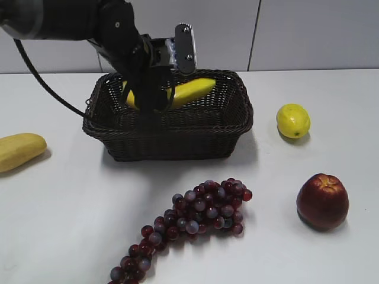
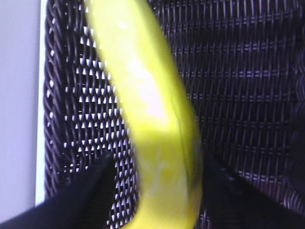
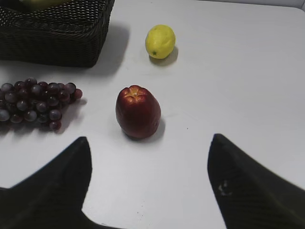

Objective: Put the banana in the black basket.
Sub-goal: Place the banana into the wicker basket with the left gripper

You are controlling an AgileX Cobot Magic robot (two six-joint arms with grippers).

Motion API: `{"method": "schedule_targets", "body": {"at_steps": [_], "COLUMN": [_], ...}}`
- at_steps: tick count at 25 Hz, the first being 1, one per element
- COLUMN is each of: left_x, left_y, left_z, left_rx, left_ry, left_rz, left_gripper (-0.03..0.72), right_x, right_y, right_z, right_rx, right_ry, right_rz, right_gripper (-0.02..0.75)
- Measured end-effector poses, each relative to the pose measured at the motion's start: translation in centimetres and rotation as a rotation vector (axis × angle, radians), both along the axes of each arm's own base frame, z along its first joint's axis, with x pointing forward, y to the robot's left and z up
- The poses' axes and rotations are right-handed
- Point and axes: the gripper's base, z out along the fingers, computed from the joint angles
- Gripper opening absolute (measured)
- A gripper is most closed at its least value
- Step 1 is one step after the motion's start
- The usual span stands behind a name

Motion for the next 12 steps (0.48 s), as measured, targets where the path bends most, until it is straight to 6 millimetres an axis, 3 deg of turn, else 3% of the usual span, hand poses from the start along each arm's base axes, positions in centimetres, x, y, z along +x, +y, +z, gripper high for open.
{"method": "schedule_targets", "body": {"at_steps": [3,8,12], "left_x": [-0.1,-0.6,-0.7], "left_y": [0.0,0.3,1.7], "left_z": [0.8,2.9,5.2], "left_rx": [-0.012,-0.043,-0.106], "left_ry": [-0.015,-0.041,-0.03], "left_rz": [0.0,0.015,0.115], "left_gripper": [0.638,0.657,0.624], "right_x": [0.0,0.0,0.0], "right_y": [0.0,0.0,0.0], "right_z": [0.0,0.0,0.0], "right_rx": [0.0,0.0,0.0], "right_ry": [0.0,0.0,0.0], "right_rz": [0.0,0.0,0.0], "right_gripper": [0.571,0.571,0.571]}}
